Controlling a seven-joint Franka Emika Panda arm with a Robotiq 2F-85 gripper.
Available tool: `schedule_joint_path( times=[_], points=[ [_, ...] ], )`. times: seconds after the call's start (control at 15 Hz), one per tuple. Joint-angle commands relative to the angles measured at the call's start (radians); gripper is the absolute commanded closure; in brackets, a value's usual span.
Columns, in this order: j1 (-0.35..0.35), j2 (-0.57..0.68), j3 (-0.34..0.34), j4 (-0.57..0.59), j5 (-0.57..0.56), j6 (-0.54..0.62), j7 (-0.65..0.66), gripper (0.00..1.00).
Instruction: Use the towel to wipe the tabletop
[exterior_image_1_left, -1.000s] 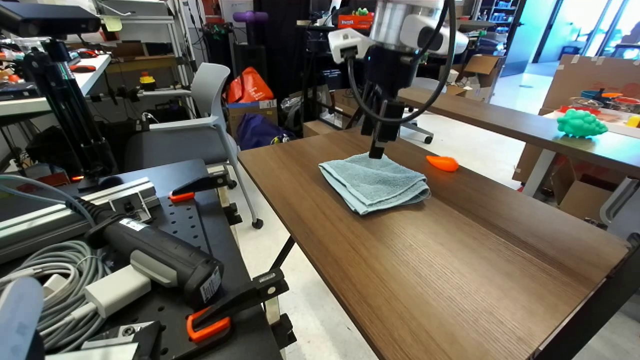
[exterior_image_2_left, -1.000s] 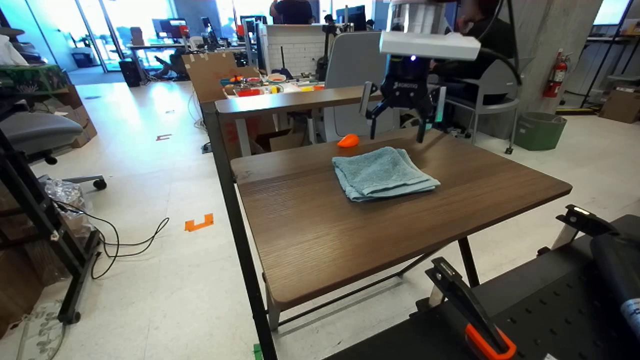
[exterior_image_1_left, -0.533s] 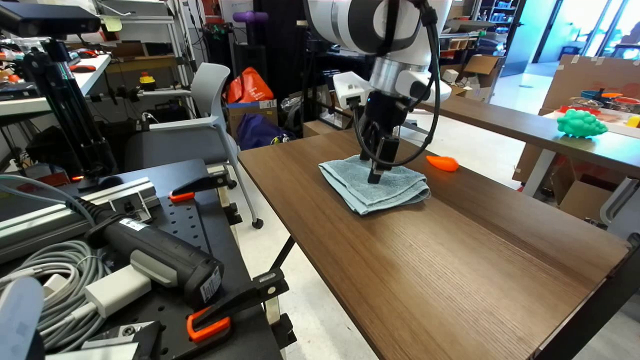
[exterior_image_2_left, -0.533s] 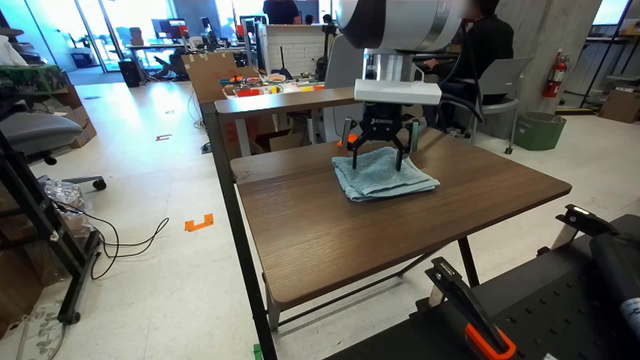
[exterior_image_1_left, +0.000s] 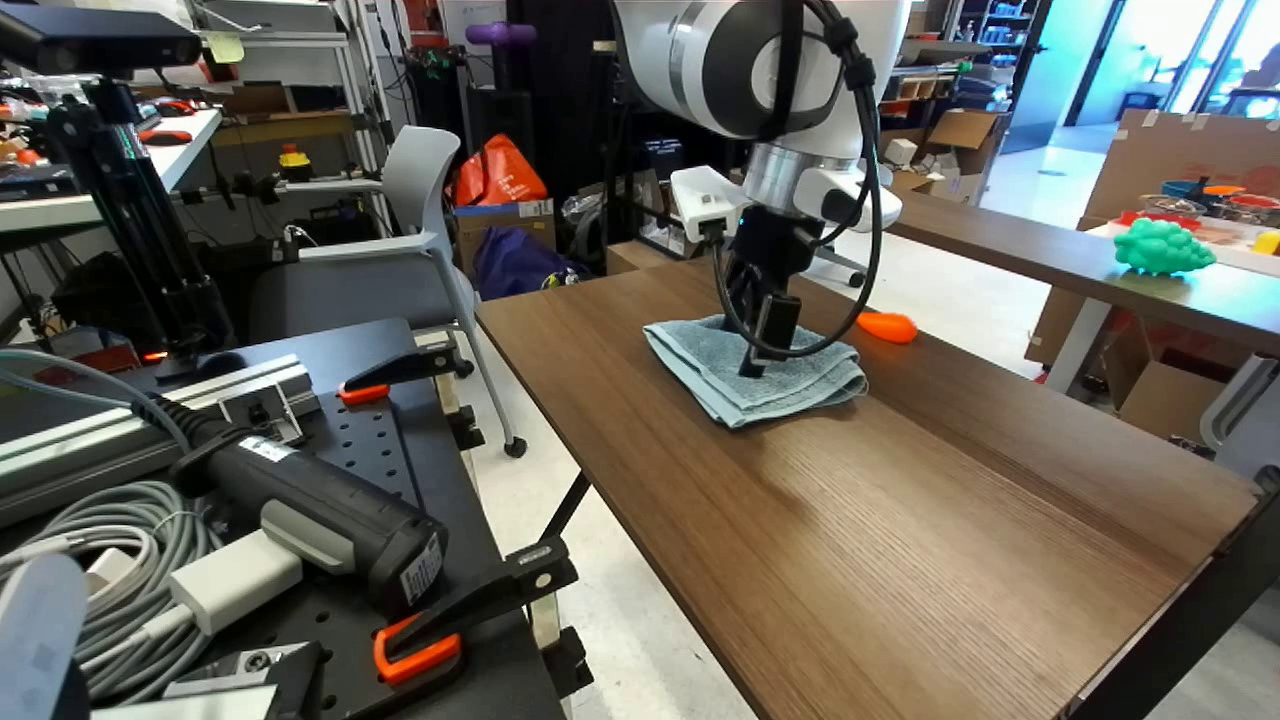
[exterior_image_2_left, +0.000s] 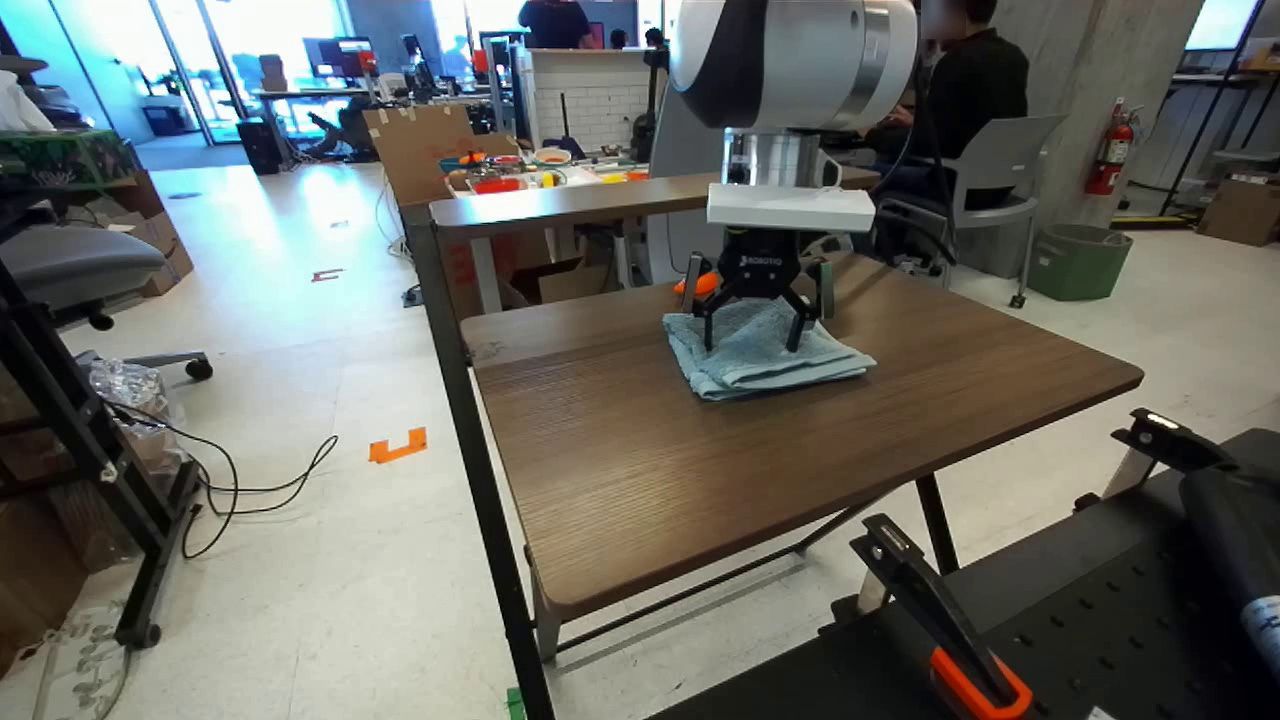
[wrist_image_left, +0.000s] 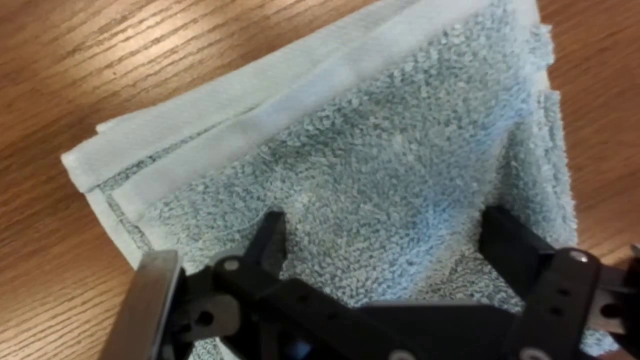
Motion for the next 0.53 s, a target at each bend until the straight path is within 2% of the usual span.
schedule_joint_path(
  times=[0.0, 0.47],
  points=[
    [-0.017, 0.018, -0.010, 0.030, 0.020, -0.035, 0.003, 0.00],
    [-0.103, 0.097, -0.037, 0.139, 0.068, -0.145, 0.036, 0.00]
  ],
)
